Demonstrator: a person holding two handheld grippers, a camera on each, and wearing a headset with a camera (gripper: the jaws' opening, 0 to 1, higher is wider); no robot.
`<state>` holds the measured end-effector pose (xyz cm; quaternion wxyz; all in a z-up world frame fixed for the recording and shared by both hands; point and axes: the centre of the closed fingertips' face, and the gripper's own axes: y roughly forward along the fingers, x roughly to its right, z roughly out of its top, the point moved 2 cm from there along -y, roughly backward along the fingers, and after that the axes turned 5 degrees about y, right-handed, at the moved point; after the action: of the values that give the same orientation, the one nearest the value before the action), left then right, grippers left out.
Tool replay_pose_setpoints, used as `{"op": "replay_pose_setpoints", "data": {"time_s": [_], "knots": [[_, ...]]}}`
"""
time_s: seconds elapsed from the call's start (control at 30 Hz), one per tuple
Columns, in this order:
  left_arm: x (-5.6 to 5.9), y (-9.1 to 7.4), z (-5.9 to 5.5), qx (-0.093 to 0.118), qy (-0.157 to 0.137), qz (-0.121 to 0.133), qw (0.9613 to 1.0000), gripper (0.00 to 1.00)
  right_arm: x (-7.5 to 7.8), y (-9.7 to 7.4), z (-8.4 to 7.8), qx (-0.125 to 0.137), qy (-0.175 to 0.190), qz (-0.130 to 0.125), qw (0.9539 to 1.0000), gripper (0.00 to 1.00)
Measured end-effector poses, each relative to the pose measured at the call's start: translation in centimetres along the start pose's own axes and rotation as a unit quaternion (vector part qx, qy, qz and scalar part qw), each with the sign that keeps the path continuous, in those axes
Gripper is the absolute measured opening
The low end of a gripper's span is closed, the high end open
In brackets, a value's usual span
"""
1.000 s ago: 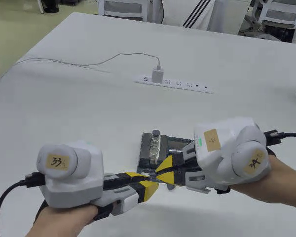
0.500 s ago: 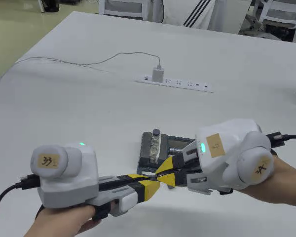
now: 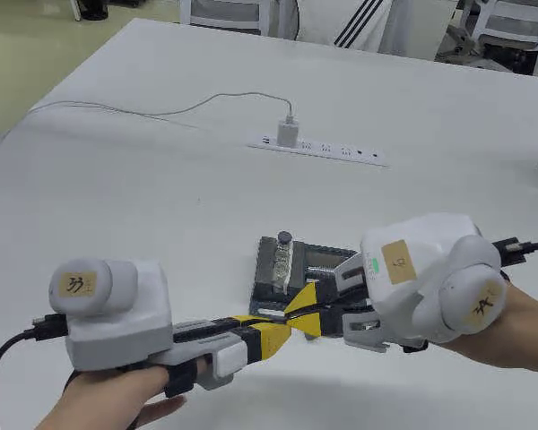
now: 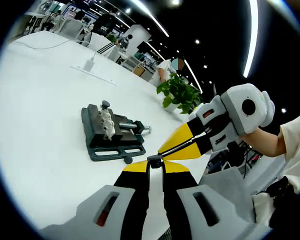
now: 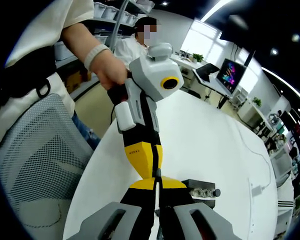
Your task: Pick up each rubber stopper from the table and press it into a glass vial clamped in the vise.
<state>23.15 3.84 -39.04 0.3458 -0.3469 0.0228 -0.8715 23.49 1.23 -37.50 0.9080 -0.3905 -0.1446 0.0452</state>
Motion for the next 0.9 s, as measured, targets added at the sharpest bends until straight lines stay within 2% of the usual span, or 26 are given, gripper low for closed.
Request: {"op": "replay_pose_setpoints", "data": {"time_s": [0.2,0.43,0.53,0.63,0.7,0.9], "knots": [[0.0,-0.3,-0.2,-0.004,0.008,0.0,1.0,0.05,-0.3,0.1,-0.1,0.001,0.009,0.003,1.0,0.0],[0.1,-0.4,-0.2,-0.011,0.031,0.002,0.9994,0.05,-0.2,0.1,0.1,0.007,0.03,0.007,0.9995,0.0],[0.1,-0.5,-0.4,-0.02,0.051,0.004,0.9985,0.05,-0.2,-0.1,0.0,0.011,0.058,0.016,0.9981,0.07],[0.2,-0.5,-0.9,-0.034,0.085,-0.001,0.9958,0.05,-0.6,-0.3,-0.2,0.015,0.09,0.029,0.9954,0.16],[0.3,-0.5,-1.1,-0.042,0.099,-0.004,0.9941,0.05,-0.8,-0.4,-0.3,0.016,0.096,0.037,0.9946,0.21],[0.8,-0.5,-1.9,-0.068,0.164,-0.019,0.9838,0.05,-1.9,-0.5,-0.5,0.012,0.127,0.063,0.9898,0.32]]}}
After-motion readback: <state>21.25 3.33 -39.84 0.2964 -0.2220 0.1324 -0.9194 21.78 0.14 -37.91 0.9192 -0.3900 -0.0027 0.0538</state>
